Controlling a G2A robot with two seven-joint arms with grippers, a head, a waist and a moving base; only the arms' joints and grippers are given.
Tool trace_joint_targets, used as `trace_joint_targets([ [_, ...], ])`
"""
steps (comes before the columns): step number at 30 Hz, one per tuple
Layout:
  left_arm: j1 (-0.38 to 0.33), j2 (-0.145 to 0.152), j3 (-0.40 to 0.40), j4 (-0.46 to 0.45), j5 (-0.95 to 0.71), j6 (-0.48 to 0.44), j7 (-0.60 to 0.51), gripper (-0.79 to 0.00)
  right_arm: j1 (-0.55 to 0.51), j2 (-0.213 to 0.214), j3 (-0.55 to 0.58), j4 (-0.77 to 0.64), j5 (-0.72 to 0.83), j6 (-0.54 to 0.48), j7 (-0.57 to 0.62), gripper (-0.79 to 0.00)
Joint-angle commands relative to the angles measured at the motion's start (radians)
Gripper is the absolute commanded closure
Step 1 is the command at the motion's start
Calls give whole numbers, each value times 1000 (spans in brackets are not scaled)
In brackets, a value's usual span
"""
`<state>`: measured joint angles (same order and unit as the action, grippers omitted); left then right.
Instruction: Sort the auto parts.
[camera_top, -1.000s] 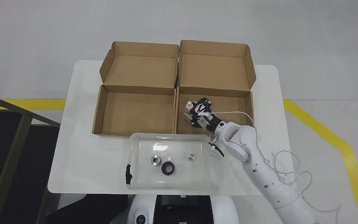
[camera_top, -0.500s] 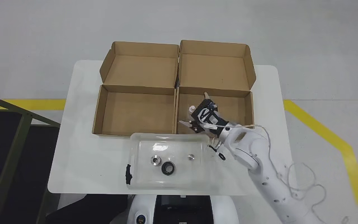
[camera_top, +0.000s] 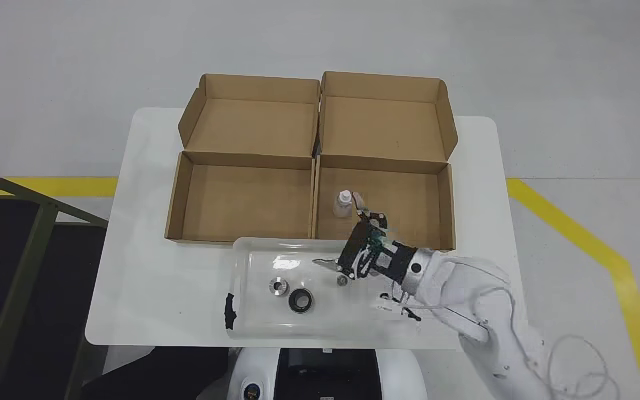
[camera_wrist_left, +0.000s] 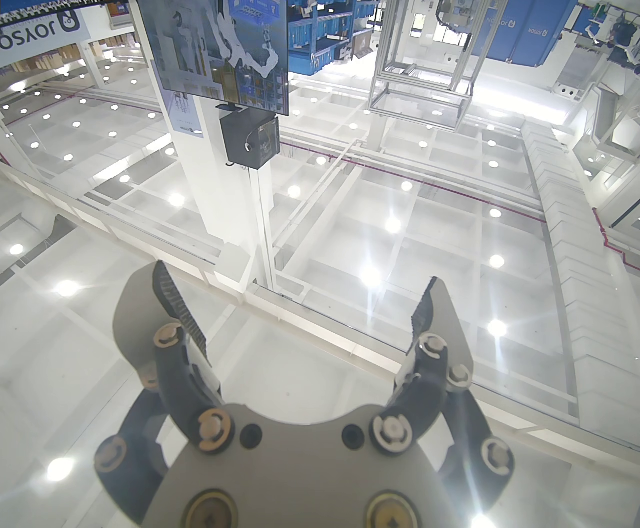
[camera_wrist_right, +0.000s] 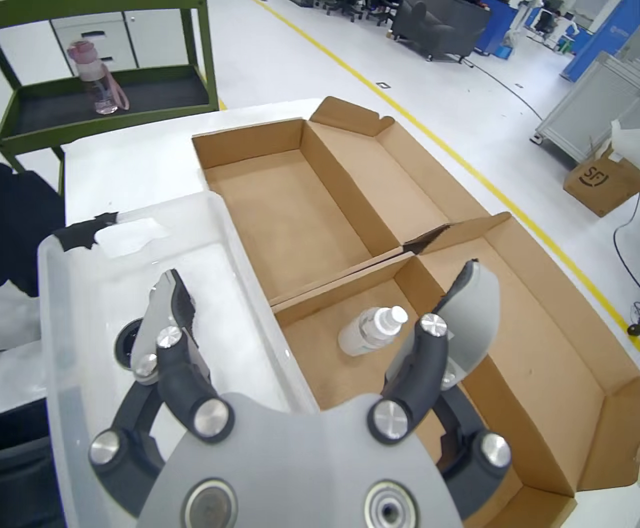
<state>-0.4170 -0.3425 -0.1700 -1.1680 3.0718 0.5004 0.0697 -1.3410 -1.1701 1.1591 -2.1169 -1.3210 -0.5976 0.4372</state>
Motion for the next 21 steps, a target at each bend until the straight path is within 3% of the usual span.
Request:
trace_joint_targets([
  [1, 0, 0, 0, 0, 0, 0, 0, -785, -15, 5, 2, -15, -7, -49, 17, -785],
  [11, 0, 0, 0, 0, 0, 0, 0, -785, -73, 29, -8, -44, -67, -202, 104, -785],
  [21, 0, 0, 0, 0, 0, 0, 0, -785, -68, 34, -77, 6, -146, -230, 149, -785],
])
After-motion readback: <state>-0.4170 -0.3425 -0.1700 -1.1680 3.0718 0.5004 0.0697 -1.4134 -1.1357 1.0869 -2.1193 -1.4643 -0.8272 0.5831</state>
